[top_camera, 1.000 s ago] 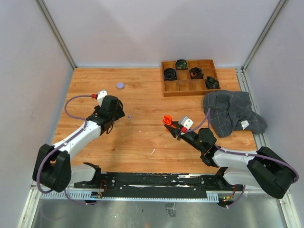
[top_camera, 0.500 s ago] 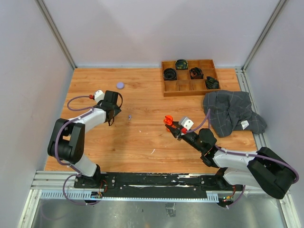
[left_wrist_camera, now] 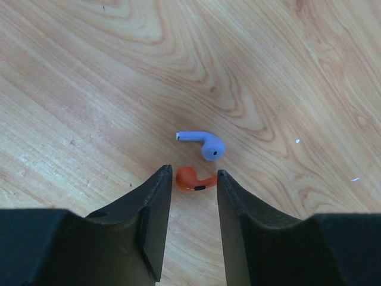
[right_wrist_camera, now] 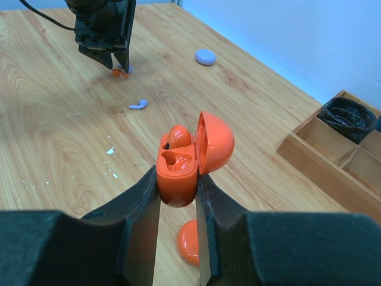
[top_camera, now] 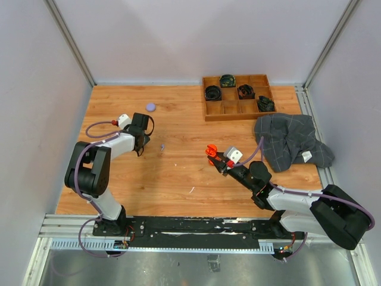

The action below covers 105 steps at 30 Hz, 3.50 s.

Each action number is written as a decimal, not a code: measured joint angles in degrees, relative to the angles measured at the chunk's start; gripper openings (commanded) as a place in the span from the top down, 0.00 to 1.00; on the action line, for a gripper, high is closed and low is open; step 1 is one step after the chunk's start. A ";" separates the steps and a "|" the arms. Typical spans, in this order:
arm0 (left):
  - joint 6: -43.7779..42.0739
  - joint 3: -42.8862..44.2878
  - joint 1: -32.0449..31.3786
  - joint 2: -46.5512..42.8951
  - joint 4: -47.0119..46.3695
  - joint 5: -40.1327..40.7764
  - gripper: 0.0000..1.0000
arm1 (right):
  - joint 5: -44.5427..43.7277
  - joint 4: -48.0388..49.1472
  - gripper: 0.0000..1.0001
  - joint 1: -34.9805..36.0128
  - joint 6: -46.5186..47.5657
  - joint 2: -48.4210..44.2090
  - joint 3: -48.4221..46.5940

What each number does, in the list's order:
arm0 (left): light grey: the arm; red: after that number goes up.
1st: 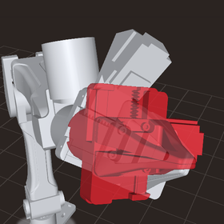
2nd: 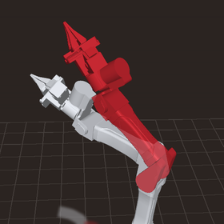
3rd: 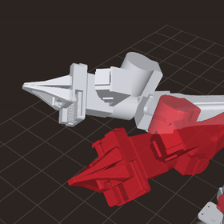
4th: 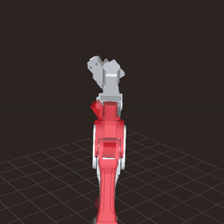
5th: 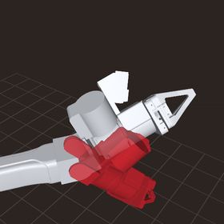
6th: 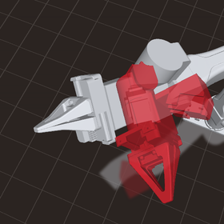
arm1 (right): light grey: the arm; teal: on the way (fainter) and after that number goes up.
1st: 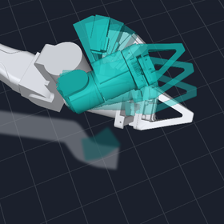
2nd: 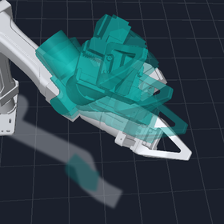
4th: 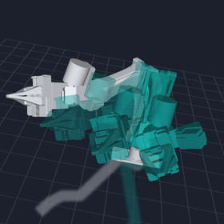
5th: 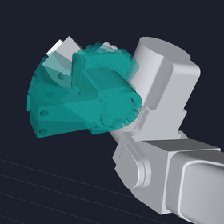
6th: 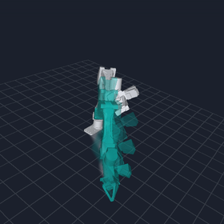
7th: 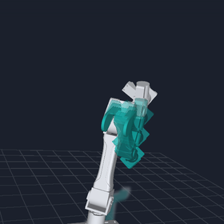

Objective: Insert the wireless bluetooth earbuds into the charging case
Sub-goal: Pick up the earbud from the center of the board, then place the earbud at the center of the board, then pick up the earbud from the center of the board.

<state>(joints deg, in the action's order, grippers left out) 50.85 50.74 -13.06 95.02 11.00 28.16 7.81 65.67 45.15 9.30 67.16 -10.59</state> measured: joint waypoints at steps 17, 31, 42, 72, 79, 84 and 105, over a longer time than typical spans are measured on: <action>-2.32 -0.11 0.13 1.05 1.51 -0.09 0.78 | -0.37 0.00 0.99 0.00 0.02 0.00 0.00; -14.32 -2.34 -2.89 -4.50 7.41 -11.28 0.86 | -0.61 -0.02 0.99 0.00 0.00 0.00 0.00; -23.96 -2.32 -18.93 -6.97 10.80 -16.50 0.89 | -2.08 -0.02 0.99 0.00 0.00 0.00 0.00; -33.97 -0.42 -28.55 -4.83 9.94 -16.04 0.57 | -2.54 -0.44 0.99 0.00 0.00 0.00 0.00; -30.56 2.19 -28.55 -3.65 13.40 -16.02 0.56 | -2.54 -0.46 0.99 0.00 0.00 0.00 0.00; -28.74 5.86 -28.30 -0.48 17.33 -16.06 0.57 | -2.54 -0.79 0.99 0.00 0.00 0.00 0.00; -25.97 9.44 -26.12 4.22 22.97 -18.67 0.72 | -2.54 -0.85 0.99 0.00 0.00 -0.04 0.00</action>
<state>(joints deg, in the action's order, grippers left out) 24.88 60.18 -39.18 99.24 33.98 9.50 5.28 64.82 45.15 9.30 67.11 -10.59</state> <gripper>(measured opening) 0.296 0.270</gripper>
